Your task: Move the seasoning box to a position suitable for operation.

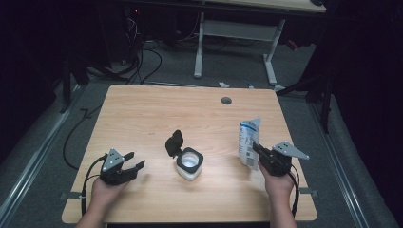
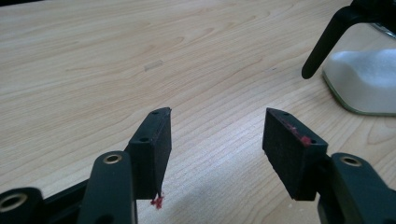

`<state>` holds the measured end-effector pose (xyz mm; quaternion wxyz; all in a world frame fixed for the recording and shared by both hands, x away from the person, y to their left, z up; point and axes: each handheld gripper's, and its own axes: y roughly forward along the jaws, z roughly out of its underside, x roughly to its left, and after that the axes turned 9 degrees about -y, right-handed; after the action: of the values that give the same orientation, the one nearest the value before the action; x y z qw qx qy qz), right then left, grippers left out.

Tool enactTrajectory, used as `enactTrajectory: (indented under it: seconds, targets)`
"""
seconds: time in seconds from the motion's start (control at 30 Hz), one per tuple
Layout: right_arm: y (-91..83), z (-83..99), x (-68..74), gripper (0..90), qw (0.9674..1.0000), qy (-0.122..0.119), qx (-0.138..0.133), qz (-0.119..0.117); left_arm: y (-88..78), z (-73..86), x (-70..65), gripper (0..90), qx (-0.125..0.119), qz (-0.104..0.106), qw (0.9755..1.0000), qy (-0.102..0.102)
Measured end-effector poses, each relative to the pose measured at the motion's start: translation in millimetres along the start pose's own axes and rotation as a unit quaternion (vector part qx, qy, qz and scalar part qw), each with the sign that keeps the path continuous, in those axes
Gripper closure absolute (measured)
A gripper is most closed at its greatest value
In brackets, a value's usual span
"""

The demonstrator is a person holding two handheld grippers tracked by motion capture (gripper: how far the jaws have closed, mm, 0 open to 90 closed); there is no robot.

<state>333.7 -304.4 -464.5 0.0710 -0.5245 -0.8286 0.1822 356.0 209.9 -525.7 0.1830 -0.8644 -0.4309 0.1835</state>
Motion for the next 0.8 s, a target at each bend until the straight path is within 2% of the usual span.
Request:
enactTrajectory:
  seconds: [0.13, 0.23, 0.33, 0.57, 0.8]
  targets:
    - [-3.2, 6.0, 0.3, 89.9, 0.9996, 0.007, -0.027, 0.004, -0.9, 2.6, -0.8, 41.1, 0.007, -0.007, 0.9999, 0.006]
    - [-2.7, 9.3, 1.0, 89.9, 0.9997, 0.001, -0.026, 0.002, -2.0, 5.4, -1.2, 41.0, 0.012, -0.010, 0.9999, 0.007]
    - [-2.8, 12.1, -0.6, 89.9, 0.9995, 0.007, -0.031, 0.000, -4.9, 7.7, -1.0, 40.6, 0.014, -0.017, 0.9997, 0.010]
    - [2.3, 14.2, -3.2, 89.9, 0.9994, -0.001, -0.033, 0.007, -12.5, 11.9, 1.8, 40.6, 0.014, -0.020, 0.9997, 0.003]
    - [4.2, 15.1, -7.7, 89.8, 0.9991, 0.004, -0.041, 0.010, -17.9, 13.8, 4.8, 40.4, 0.009, -0.021, 0.9997, -0.003]
